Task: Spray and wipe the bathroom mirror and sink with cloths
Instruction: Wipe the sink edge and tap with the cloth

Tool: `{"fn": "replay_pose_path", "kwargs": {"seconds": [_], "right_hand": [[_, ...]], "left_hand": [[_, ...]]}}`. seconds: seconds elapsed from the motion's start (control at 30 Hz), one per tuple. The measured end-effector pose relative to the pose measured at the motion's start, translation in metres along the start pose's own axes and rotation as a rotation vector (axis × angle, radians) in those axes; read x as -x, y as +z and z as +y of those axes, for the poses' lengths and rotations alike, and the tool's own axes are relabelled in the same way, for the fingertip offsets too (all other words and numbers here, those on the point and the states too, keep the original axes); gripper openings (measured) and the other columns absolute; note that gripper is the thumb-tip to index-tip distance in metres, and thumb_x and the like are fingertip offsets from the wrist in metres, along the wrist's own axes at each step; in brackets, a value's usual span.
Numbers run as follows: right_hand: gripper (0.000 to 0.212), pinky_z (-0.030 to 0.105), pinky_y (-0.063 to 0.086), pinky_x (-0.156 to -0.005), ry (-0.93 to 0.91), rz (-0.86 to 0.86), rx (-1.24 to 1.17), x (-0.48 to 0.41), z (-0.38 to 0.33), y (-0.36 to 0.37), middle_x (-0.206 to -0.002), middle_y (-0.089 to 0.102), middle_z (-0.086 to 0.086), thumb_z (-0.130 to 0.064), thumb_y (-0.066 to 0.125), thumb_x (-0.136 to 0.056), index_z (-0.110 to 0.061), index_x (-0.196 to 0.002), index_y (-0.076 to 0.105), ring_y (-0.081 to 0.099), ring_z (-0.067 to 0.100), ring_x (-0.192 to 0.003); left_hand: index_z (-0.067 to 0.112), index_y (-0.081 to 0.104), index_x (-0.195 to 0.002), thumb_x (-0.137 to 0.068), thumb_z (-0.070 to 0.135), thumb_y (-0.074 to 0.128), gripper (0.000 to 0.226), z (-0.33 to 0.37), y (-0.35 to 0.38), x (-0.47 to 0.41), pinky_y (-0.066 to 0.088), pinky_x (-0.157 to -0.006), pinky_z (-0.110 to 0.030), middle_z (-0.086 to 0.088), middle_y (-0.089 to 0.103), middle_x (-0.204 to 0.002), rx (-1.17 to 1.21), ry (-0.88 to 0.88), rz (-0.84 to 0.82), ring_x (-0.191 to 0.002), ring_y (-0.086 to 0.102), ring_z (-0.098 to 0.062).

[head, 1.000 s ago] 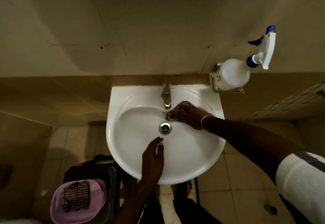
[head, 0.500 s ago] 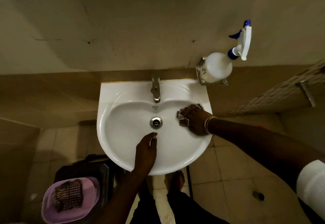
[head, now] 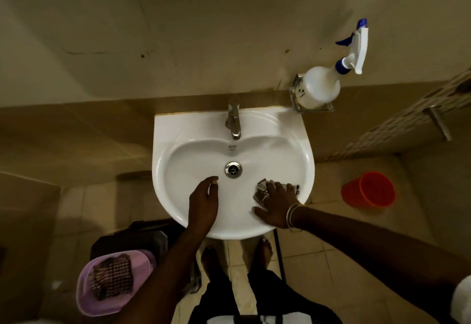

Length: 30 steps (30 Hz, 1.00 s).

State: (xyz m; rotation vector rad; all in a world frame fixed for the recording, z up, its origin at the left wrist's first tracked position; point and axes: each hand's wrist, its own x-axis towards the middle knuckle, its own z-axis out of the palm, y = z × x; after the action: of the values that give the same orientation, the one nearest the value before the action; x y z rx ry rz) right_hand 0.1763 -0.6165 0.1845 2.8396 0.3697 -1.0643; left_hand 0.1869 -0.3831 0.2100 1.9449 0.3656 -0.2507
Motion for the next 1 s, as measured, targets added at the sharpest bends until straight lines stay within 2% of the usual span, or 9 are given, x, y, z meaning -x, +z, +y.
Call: {"fn": "replay_pose_path", "kwargs": {"seconds": [0.1, 0.2, 0.4, 0.5, 0.6, 0.73, 0.83, 0.93, 1.0], "right_hand": [[0.083, 0.066, 0.013, -0.119, 0.090, -0.027, -0.108, -0.002, -0.034, 0.005, -0.170, 0.010, 0.017, -0.081, 0.015, -0.090, -0.036, -0.159, 0.024, 0.017, 0.042, -0.152], [0.092, 0.066, 0.011, -0.120, 0.146, -0.041, -0.233, -0.005, -0.075, 0.006, -0.171, 0.004, 0.017, -0.086, 0.010, -0.085, -0.034, -0.161, 0.018, 0.012, 0.042, -0.154], [0.097, 0.066, 0.007, -0.122, 0.196, -0.034, -0.513, -0.016, -0.163, -0.015, -0.170, 0.000, 0.022, -0.085, 0.016, -0.089, -0.022, -0.162, 0.012, 0.006, 0.045, -0.155], [0.094, 0.067, 0.005, -0.122, 0.248, -0.014, -0.621, -0.030, -0.198, -0.027, -0.170, -0.003, 0.023, -0.082, 0.017, -0.092, -0.022, -0.163, 0.008, 0.002, 0.046, -0.155], [0.084, 0.067, 0.005, -0.122, 0.296, 0.016, -0.730, -0.049, -0.227, -0.041, -0.170, -0.003, 0.021, -0.076, 0.019, -0.096, -0.027, -0.163, 0.007, 0.001, 0.045, -0.156], [0.073, 0.066, 0.003, -0.123, 0.372, 0.027, -0.932, -0.072, -0.255, -0.071, -0.170, -0.008, 0.021, -0.064, 0.022, -0.104, -0.027, -0.164, 0.001, -0.002, 0.045, -0.156], [0.068, 0.065, 0.006, -0.124, 0.431, 0.052, -1.068, -0.106, -0.270, -0.094, -0.170, -0.008, 0.023, -0.056, 0.025, -0.107, -0.028, -0.164, 0.000, -0.001, 0.045, -0.156], [0.068, 0.061, 0.012, -0.124, 0.568, 0.097, -1.271, -0.144, -0.275, -0.120, -0.171, -0.004, 0.021, -0.050, 0.030, -0.108, -0.025, -0.164, 0.003, 0.004, 0.041, -0.157], [0.071, 0.056, 0.009, -0.125, 0.615, 0.144, -1.457, -0.161, -0.268, -0.133, -0.171, -0.005, 0.020, -0.049, 0.033, -0.108, -0.018, -0.165, 0.002, 0.002, 0.038, -0.158]], "left_hand": [[0.016, 0.067, -0.129, -0.108, 0.024, 0.048, 0.030, 0.001, -0.014, -0.007, 0.042, -0.110, -0.031, 0.005, 0.064, -0.129, 0.029, -0.012, 0.011, -0.119, 0.055, -0.009], [0.019, 0.067, -0.128, -0.108, 0.027, 0.046, 0.030, -0.001, -0.029, -0.014, 0.043, -0.106, -0.028, 0.005, 0.065, -0.129, 0.041, 0.003, 0.030, -0.116, 0.056, -0.009], [0.022, 0.068, -0.127, -0.108, 0.035, 0.045, 0.032, -0.009, -0.064, -0.034, 0.046, -0.102, -0.029, 0.008, 0.067, -0.127, 0.078, -0.022, 0.055, -0.117, 0.059, -0.010], [0.022, 0.070, -0.126, -0.108, 0.033, 0.046, 0.031, -0.013, -0.079, -0.046, 0.043, -0.095, -0.017, 0.011, 0.067, -0.125, 0.106, -0.013, 0.072, -0.113, 0.058, -0.003], [0.021, 0.071, -0.124, -0.108, 0.029, 0.047, 0.030, -0.014, -0.091, -0.060, 0.042, -0.101, -0.021, 0.015, 0.067, -0.120, 0.168, -0.010, 0.093, -0.112, 0.058, 0.002], [0.026, 0.071, -0.124, -0.107, 0.032, 0.047, 0.030, -0.016, -0.106, -0.078, 0.045, -0.102, -0.025, 0.014, 0.069, -0.125, 0.295, -0.054, 0.079, -0.121, 0.060, -0.004], [0.020, 0.069, -0.129, -0.108, 0.033, 0.044, 0.035, -0.016, -0.114, -0.087, 0.048, -0.097, -0.023, 0.008, 0.069, -0.128, 0.411, -0.111, 0.037, -0.116, 0.062, 0.000], [0.016, 0.070, -0.130, -0.109, 0.036, 0.039, 0.042, -0.020, -0.119, -0.096, 0.050, -0.103, -0.029, 0.001, 0.070, -0.130, 0.403, -0.067, 0.020, -0.122, 0.064, -0.013], [0.010, 0.069, -0.129, -0.111, 0.029, 0.034, 0.044, -0.022, -0.120, -0.101, 0.050, -0.101, -0.021, -0.004, 0.071, -0.130, 0.392, -0.022, 0.015, -0.124, 0.064, -0.015]]}}
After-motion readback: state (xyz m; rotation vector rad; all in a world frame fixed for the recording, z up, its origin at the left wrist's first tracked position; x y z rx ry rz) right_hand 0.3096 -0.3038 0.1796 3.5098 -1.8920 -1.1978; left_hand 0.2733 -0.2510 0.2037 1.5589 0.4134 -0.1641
